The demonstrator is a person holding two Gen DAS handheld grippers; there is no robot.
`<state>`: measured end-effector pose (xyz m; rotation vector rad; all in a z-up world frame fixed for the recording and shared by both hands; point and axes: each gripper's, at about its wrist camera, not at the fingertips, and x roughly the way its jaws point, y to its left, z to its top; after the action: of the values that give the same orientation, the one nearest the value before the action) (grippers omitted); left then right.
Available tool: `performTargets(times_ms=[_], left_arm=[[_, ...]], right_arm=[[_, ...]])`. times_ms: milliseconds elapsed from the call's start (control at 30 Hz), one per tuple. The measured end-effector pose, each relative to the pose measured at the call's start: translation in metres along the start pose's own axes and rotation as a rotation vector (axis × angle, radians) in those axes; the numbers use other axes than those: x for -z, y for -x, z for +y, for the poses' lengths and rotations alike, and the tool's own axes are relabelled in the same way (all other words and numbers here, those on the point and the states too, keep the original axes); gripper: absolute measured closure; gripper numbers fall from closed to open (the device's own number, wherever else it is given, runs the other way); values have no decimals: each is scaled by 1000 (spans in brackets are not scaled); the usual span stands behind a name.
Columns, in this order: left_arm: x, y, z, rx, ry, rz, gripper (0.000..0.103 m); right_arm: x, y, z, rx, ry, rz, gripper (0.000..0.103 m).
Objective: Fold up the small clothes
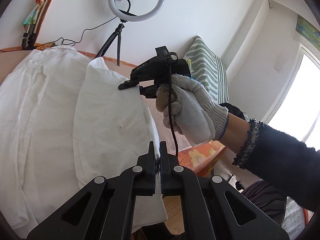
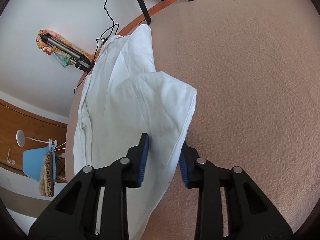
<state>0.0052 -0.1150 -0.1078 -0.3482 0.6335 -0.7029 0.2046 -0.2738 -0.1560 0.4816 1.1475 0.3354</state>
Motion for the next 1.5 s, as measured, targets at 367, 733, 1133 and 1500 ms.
performTargets(times_ms=[367,733,1133,1500], left_arm=[[22,35,26,-29,130,-47,102],[44,65,48,-108,200,-79,102],[55,72,69,-155,226,-65,102],[57,69,64,-163,199,-21,102]], right_arm=[[6,3,115,247,317,-25,97],[52,-68,216,421,621,73,97],[81,-148,242,537,747,146,97],[74,-115,235,364,703,112,96]])
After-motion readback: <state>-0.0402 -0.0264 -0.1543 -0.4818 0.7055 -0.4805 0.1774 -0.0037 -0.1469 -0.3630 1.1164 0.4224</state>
